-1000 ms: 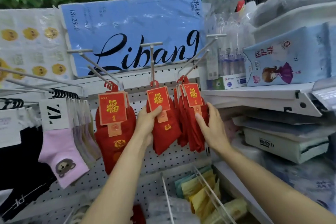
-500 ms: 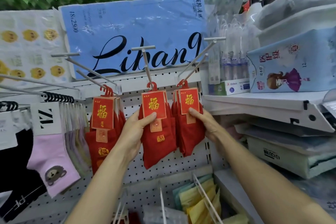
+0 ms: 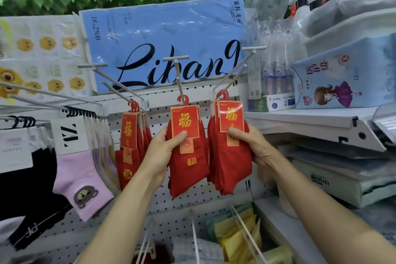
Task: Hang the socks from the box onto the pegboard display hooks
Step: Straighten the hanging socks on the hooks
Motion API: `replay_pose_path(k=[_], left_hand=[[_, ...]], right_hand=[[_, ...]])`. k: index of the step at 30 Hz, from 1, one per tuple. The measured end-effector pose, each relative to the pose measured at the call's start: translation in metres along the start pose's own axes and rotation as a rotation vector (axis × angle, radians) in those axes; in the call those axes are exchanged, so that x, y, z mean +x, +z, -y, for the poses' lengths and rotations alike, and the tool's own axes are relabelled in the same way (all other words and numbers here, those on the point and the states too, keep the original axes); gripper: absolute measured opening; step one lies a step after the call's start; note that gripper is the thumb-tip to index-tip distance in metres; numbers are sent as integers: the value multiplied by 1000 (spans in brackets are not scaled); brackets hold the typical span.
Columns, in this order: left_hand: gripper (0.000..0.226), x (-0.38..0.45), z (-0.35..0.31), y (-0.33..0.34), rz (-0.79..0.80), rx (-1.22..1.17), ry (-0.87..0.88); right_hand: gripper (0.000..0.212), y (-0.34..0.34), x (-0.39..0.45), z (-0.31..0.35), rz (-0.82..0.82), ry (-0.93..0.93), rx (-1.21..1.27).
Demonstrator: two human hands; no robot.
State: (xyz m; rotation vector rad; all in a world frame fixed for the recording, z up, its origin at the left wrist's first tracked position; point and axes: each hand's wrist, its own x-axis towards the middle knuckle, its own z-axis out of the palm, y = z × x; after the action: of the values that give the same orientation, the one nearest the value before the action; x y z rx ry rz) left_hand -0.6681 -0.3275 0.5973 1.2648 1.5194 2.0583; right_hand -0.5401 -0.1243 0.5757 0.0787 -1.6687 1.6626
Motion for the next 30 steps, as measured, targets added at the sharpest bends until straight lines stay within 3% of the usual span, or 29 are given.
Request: replay_pose_path(k=[6, 15, 20, 30], left_hand=[[29, -11, 0, 4, 22, -33, 17], [29, -16, 2, 1, -6, 31, 57], [37, -18, 13, -1, -89, 159, 140], [71, -40, 31, -3, -98, 373, 48]], right_hand=[[69, -2, -18, 16, -24, -64, -27], [64, 4, -30, 22, -88, -88, -104], [41, 6, -34, 14, -151, -84, -132], [70, 17, -51, 10, -228, -128, -225]])
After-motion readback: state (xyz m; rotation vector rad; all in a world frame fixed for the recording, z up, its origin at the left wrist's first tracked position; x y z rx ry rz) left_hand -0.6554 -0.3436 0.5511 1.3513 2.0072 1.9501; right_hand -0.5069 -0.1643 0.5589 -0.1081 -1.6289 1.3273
